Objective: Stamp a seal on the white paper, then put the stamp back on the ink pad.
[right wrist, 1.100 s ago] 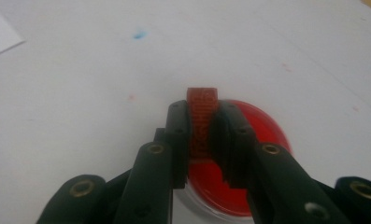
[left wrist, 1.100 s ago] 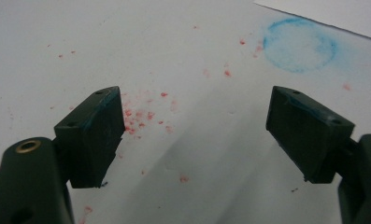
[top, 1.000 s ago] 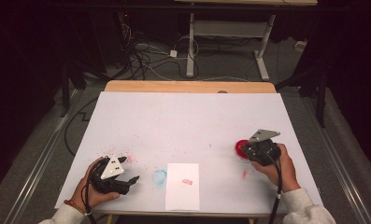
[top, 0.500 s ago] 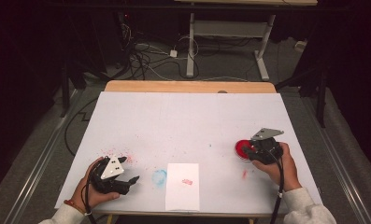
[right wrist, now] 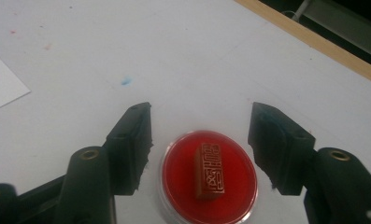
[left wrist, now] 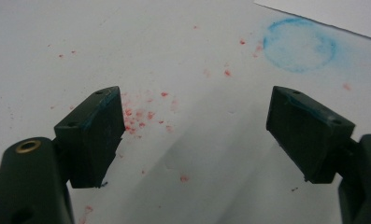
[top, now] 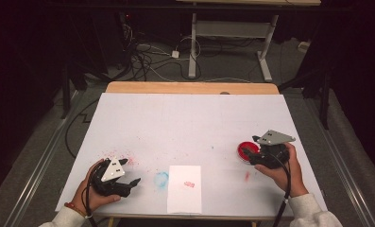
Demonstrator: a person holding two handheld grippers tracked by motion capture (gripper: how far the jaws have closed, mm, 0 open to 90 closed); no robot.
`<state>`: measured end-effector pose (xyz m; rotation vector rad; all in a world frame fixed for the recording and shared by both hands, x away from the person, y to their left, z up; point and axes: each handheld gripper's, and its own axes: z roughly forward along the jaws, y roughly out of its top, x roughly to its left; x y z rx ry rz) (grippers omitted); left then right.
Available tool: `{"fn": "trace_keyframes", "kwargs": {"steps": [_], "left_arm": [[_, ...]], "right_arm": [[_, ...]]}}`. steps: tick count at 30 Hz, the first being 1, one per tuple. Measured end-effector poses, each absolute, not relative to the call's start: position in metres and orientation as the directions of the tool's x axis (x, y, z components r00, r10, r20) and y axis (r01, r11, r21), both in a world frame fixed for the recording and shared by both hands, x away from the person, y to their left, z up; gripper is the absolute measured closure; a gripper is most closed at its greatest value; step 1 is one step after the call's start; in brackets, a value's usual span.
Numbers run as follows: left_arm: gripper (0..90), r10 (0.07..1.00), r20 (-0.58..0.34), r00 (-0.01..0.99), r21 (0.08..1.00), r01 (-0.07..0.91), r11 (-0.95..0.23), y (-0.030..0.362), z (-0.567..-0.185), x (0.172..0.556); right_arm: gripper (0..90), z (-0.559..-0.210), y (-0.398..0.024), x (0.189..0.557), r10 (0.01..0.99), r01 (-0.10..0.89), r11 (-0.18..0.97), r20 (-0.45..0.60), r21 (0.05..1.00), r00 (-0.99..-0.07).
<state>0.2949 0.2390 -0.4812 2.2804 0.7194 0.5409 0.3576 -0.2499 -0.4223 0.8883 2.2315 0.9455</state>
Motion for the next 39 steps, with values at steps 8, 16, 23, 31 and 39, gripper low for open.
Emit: {"fn": "trace_keyframes", "kwargs": {"steps": [8,16,23,31,39], "left_arm": [[18.6,0.632,0.177,0.754,0.714,0.344,-0.61,0.241,-0.48,0.294],[18.5,0.632,0.168,0.756,0.722,0.342,-0.602,0.24,-0.478,0.294],[18.5,0.638,0.17,0.751,0.731,0.337,-0.593,0.24,-0.477,0.295],[18.6,0.63,0.183,0.754,0.729,0.325,-0.602,0.236,-0.476,0.292],[18.5,0.627,0.18,0.757,0.728,0.326,-0.603,0.234,-0.477,0.292]], "right_arm": [[34.2,-0.415,-0.246,0.346,0.736,0.305,0.538,-0.262,0.786,-0.624],[25.9,-0.419,-0.255,0.317,0.74,0.233,0.535,-0.317,0.812,-0.593],[18.5,-0.452,-0.271,0.296,0.783,0.261,0.489,-0.287,0.833,-0.551],[17.9,-0.469,-0.273,0.286,0.778,0.281,0.503,-0.286,0.817,-0.56],[17.9,-0.464,-0.269,0.283,0.771,0.251,0.503,-0.299,0.827,-0.562]]}}
